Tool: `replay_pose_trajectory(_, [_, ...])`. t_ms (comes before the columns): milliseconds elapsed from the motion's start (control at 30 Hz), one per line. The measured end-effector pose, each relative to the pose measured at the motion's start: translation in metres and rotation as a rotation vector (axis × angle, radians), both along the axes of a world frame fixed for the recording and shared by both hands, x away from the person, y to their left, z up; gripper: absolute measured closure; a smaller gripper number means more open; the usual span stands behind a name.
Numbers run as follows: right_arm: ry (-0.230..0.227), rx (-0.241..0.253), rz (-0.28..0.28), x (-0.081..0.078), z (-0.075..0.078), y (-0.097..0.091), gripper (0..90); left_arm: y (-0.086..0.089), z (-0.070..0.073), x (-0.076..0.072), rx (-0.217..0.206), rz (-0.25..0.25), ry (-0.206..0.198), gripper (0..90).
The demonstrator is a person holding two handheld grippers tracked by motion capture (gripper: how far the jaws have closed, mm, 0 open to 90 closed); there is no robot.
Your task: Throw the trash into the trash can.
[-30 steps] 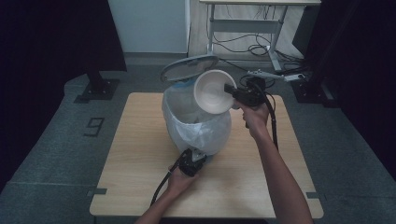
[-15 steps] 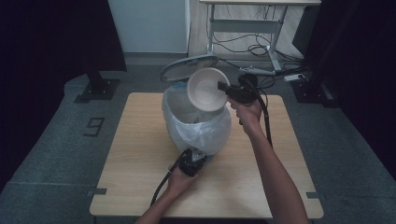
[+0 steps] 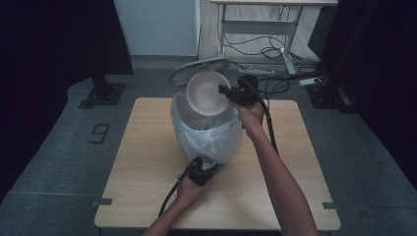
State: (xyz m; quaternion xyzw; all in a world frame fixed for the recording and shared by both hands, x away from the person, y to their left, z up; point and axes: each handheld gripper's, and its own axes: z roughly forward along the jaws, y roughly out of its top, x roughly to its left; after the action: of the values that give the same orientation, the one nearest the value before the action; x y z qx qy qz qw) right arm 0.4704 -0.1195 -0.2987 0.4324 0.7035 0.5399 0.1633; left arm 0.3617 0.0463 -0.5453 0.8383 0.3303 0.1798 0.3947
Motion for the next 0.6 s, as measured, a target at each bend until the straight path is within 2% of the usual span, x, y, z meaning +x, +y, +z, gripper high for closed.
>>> replay_pose_trajectory(100, [0.0,-0.008,-0.003,0.002,-0.002,0.002,85.0,0.0,0.0,0.0,-0.001,0.0,0.0,90.0])
replay_pose_trajectory(133, [-0.006,-0.018,-0.005,0.003,-0.002,0.003,79.6,0.0,0.0,0.0,0.0,0.0,-0.001,90.0])
replay_pose_trajectory(200, [-0.017,-0.048,-0.009,0.004,-0.005,0.005,54.7,0.0,0.0,0.0,0.001,0.0,-0.002,90.0])
replay_pose_trajectory(233, [-0.015,-0.058,-0.013,0.004,-0.006,0.005,51.4,0.0,0.0,0.0,0.002,0.0,-0.003,90.0])
replay_pose_trajectory(367, [-0.024,-0.081,-0.027,0.001,-0.009,0.001,44.3,0.0,0.0,0.0,0.0,0.0,-0.001,90.0])
replay_pose_trajectory(600, [-0.046,-0.058,-0.021,-0.007,-0.012,-0.018,41.8,-0.001,0.0,-0.001,0.005,0.001,-0.006,90.0])
